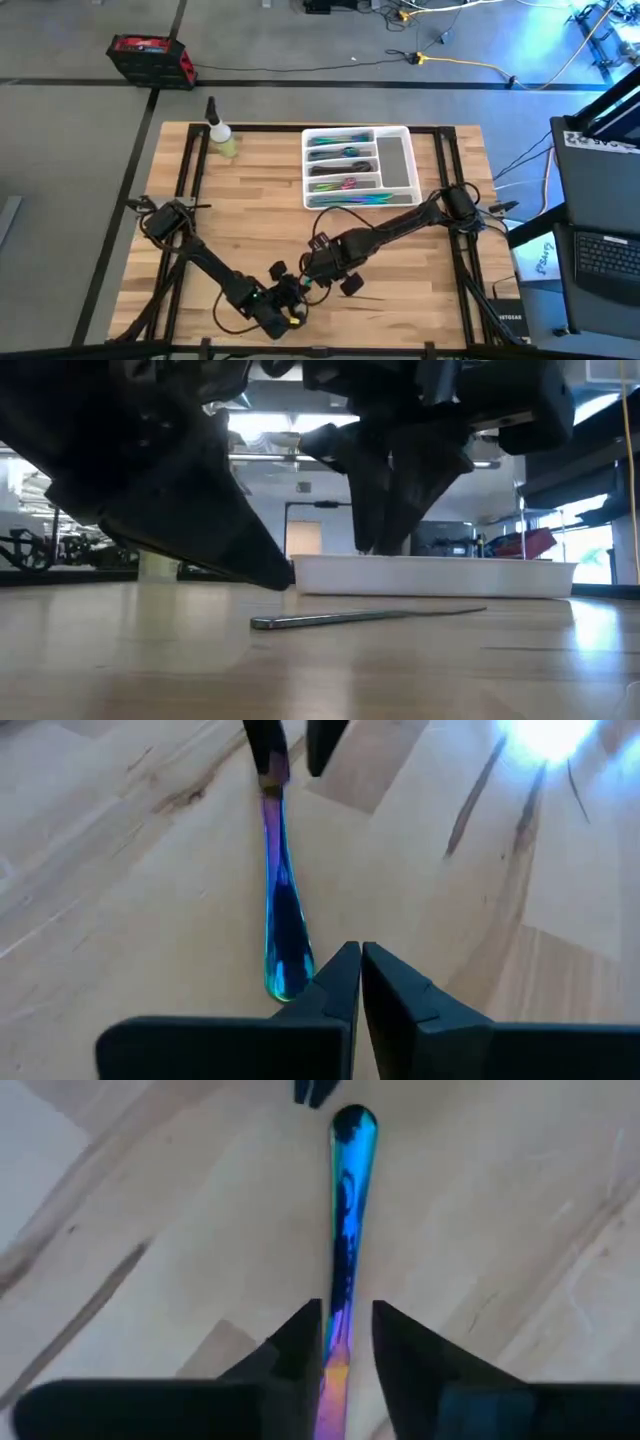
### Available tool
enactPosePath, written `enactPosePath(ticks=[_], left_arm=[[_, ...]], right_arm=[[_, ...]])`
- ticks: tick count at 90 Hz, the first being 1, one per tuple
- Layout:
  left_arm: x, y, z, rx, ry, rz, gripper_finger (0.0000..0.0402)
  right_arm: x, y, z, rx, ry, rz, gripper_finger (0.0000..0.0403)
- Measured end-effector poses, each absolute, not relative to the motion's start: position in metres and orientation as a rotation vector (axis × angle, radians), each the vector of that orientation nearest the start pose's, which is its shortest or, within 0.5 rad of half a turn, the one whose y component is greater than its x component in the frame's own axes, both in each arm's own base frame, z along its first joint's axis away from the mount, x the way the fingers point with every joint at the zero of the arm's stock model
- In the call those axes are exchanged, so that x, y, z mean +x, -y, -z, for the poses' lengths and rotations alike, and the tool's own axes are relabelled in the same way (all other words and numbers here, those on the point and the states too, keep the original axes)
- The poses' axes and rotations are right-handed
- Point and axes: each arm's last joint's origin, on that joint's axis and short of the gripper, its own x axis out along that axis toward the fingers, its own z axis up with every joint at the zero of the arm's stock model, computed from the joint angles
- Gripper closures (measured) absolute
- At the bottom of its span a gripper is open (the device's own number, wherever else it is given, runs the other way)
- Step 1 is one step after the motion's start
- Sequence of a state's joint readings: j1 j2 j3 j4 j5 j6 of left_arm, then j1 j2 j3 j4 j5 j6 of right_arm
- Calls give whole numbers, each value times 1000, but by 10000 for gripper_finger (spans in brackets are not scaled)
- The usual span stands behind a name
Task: Sort silverware
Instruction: Put the blue knife on the white silverware tray
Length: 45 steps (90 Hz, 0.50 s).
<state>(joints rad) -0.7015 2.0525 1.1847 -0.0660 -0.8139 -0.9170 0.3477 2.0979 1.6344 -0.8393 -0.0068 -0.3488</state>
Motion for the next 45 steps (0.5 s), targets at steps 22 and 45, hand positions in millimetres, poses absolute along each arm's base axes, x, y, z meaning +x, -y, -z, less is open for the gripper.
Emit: enactPosePath(ticks=[22, 45], left_arm=[[319, 238, -119, -222, -541, -409, 402], [325, 232, -119, -240, -533, -431, 402]], right_arm=[[400, -144, -181, -547, -1227, -553, 252], [392, -117, -173, -571, -1387, -519, 256]])
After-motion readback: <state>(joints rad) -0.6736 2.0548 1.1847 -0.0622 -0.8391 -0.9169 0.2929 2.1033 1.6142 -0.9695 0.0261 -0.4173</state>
